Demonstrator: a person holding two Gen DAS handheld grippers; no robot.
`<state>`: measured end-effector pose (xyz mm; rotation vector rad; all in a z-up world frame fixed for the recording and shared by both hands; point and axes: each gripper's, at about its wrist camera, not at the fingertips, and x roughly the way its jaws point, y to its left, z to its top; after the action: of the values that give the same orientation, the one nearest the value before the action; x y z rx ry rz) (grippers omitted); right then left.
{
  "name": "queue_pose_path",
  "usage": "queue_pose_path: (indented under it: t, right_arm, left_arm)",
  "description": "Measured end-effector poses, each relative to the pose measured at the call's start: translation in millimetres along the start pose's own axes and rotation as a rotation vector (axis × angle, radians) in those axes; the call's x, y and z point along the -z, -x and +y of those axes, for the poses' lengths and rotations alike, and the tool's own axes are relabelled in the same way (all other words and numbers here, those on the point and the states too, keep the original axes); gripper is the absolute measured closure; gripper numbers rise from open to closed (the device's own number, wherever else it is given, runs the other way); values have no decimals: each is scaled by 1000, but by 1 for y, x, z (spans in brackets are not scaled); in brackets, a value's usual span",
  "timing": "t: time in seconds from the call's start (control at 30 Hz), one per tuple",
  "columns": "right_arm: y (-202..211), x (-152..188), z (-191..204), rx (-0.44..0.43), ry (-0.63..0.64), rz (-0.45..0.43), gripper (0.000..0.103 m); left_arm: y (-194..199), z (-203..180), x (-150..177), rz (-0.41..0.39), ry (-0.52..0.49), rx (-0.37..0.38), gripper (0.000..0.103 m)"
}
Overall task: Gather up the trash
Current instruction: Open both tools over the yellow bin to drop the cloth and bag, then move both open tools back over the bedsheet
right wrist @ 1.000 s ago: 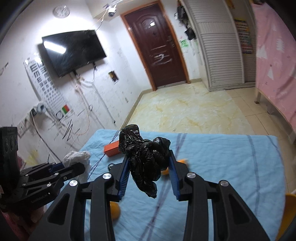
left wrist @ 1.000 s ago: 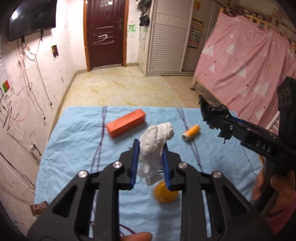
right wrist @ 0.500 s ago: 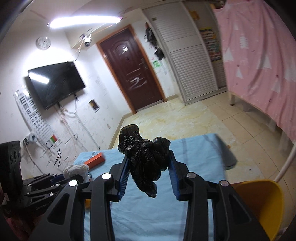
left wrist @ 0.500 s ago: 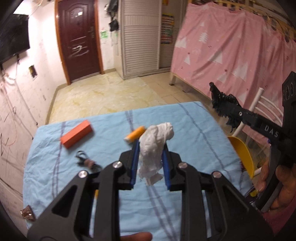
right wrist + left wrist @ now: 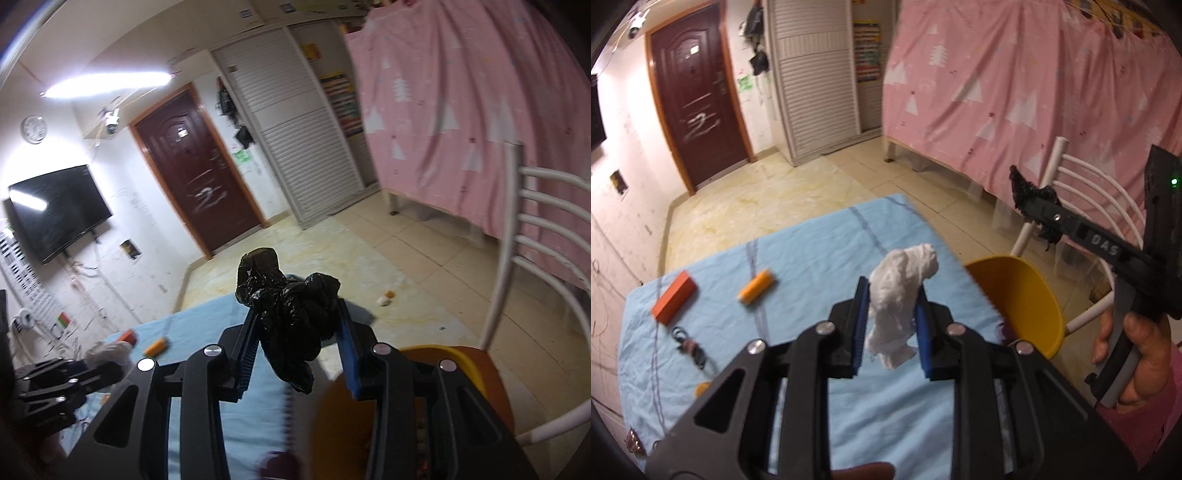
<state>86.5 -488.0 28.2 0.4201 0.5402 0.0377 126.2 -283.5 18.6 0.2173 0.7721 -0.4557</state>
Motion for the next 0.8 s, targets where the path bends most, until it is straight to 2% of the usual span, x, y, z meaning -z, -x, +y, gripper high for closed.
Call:
queue_pose_path:
  t: [0.17,0.27,0.33,0.4,0.43,0.47,0.53,0.57,0.6,0.8]
  right_arm:
    - [1,8,-34,59,-41,1,70]
    - [-2,12,-50,70,-76,8,66]
    - [-3,14,-60,74,-101,8,55]
    - [-1,14,-72,79,-139,6,33]
    - [1,14,-77,72,-158,-2,32]
    - [4,16,-82,64,-175,-14,32]
    - [8,16,-89,72,-183,-28,32]
    - [11,15,-89,71,-188,-35,32]
    - [13,15,-91,67,-196,-43,32]
    - [17,15,-94,54,-216,-54,31]
  left_arm:
    - [-7,-34,-10,-6,-34,37,81]
    - [-12,-53,-15,-6,-52,58,81]
    - [-16,-66,-18,-9,-59,74,81]
    - [-22,-77,-21,-8,-63,102,81]
    - [-27,-84,-22,-2,-61,129,81]
    - [-31,-86,-24,2,-59,146,79]
    - [-39,-93,-26,8,-43,181,65]
    - [-42,-95,-27,13,-30,196,48]
    - [-45,-97,-26,16,-20,213,42]
    - [-53,-101,-22,38,-23,206,42]
